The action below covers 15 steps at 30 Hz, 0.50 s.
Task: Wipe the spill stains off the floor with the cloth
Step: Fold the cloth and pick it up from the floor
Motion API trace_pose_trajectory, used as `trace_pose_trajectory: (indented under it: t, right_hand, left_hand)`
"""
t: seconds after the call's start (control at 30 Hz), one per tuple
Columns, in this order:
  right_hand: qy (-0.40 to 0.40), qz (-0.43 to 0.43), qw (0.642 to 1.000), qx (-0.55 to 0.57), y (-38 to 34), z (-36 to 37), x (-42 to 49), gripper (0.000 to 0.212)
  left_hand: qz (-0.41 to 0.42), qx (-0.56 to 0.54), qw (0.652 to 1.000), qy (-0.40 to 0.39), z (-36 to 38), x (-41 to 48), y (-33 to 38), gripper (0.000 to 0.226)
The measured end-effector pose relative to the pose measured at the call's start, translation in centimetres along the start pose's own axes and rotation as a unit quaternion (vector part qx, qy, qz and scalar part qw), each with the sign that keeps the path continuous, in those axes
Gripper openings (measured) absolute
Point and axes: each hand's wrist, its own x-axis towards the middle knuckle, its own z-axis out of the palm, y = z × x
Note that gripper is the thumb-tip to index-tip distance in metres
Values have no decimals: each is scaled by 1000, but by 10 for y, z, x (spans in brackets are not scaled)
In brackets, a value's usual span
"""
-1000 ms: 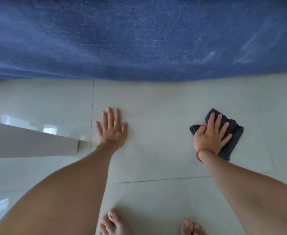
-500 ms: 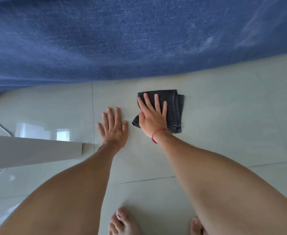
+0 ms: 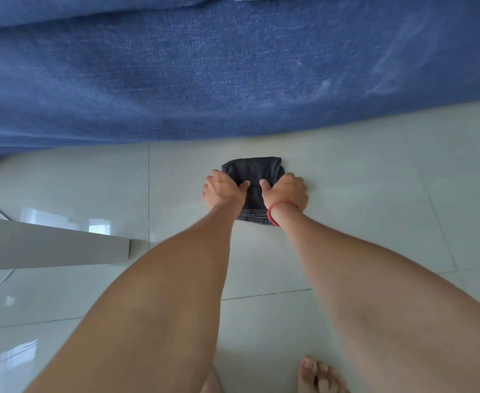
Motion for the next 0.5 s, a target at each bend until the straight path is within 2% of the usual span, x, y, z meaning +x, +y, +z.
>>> trace_pose_trajectory:
  t: [0.1,0.2,0.33,0.5]
  right_hand:
    - [-47,21,997,55,-5,-7,-3,43]
    - [-86,47,993,73,0,-9,-9,42]
    - [-112,66,989,64,16,-6,-28,34]
    - [-147,71,986,43,41,-3,-70,34]
  left_hand:
    - [-48,-62,995,-62,-8,-1,3,66]
    - [-65,-48,989,-123,-9,-12,1,72]
    - [-72,-22,985,-157,-4,-32,-14,72]
    - [-90,-44,978,-185,6,-76,-46,60]
